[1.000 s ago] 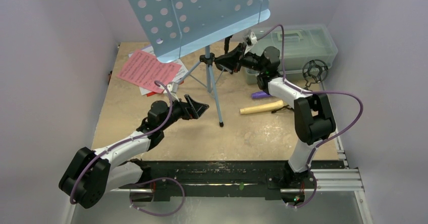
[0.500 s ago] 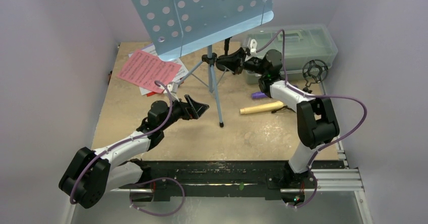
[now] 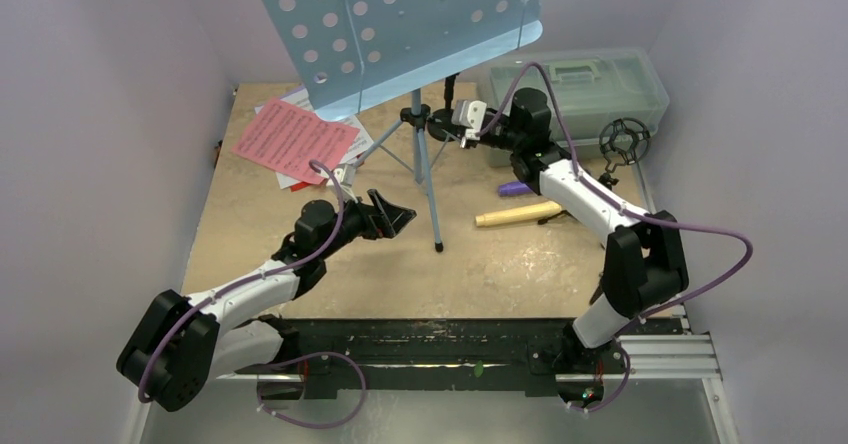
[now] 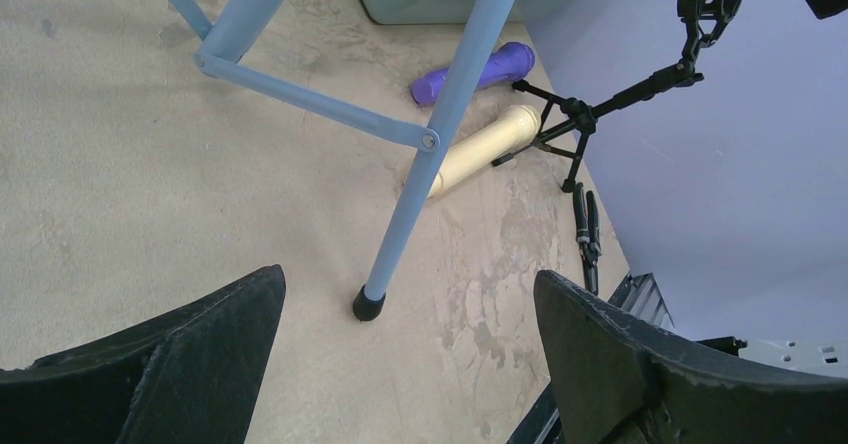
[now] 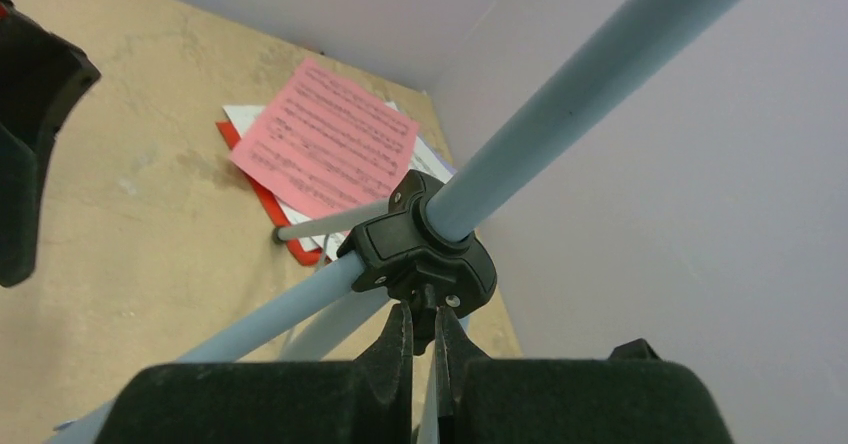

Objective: Pack up the instrument practice props
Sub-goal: Unscrew the knob on the music stand.

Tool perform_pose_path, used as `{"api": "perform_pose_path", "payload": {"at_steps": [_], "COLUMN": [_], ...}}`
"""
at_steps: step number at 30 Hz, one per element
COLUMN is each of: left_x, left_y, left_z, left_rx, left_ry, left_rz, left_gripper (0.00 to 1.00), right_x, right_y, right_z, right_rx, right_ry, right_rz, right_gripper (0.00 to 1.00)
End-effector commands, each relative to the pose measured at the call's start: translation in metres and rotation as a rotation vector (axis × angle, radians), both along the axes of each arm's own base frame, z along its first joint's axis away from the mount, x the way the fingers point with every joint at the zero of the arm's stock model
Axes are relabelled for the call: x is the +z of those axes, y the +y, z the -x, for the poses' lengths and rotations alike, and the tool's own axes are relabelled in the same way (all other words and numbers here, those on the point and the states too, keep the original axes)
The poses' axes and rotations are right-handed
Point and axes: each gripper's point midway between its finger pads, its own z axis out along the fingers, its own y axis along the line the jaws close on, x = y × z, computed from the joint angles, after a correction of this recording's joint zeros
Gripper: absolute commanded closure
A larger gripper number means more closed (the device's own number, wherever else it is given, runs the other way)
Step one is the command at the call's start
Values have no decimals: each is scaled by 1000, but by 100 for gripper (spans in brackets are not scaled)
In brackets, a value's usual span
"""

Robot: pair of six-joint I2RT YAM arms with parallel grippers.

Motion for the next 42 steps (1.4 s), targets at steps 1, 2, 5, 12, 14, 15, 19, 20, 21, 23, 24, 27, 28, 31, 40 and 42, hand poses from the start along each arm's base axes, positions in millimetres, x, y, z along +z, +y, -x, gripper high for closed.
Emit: {"api": "perform_pose_path", "payload": {"at_steps": [1, 2, 5, 12, 14, 15, 19, 20, 21, 23, 24, 27, 28, 31, 40, 42], "left_x": [21, 20, 19, 16, 15, 15, 14, 14, 13, 12, 13, 12, 13, 12, 9, 9], "left_y": [-7, -7, -6, -6, -6, -6, -7, -7, -6, -6, -6, -5, -5, -3, -3, -3], "left_z": [-2, -2, -1, 0, 0, 0, 1, 2, 2, 2, 3, 3, 4, 4, 3, 4], "left_rx": [-17, -17, -17, -16, -17, -17, -21, -21, -21, -22, -23, -22, -22, -20, -14, -15], "left_ry": [-42, -40, -37, -25, -20, -17, -13, -12, -9, -8, -9, -8, -11, -12, -1, 1], "left_rz": [41, 41, 38, 34, 34, 35, 31, 32, 29, 26, 25, 18, 16, 8, 3, 2], "left_gripper": [6, 6, 6, 6, 6, 6, 6, 6, 6, 6, 6, 6, 6, 6, 5, 5], "right_x": [-36, -36, -36, -39, -41, -42, -41, -40, -37, -28, -24, -14, -11, -6, 11, 19], "right_y": [-13, -14, -17, -25, -26, -25, -22, -22, -21, -16, -16, -15, -15, -18, -31, -32], "right_z": [-11, -10, -10, -1, 2, 5, 15, 17, 19, 25, 25, 33, 36, 45, 70, 73], "right_rx": [-109, -116, -141, -152, -145, -136, -95, -90, -83, -65, -71, -73, -72, -83, -25, 7], "right_ry": [-77, -90, -114, -162, -164, -159, -138, -133, -128, -91, -66, 49, 91, 224, 577, 660], "right_rz": [194, 203, 217, 273, 276, 279, 263, 255, 243, 186, 161, 55, 11, -117, -417, -492], "right_gripper": [100, 100, 100, 89, 80, 76, 61, 58, 55, 49, 47, 42, 40, 31, 18, 17]}}
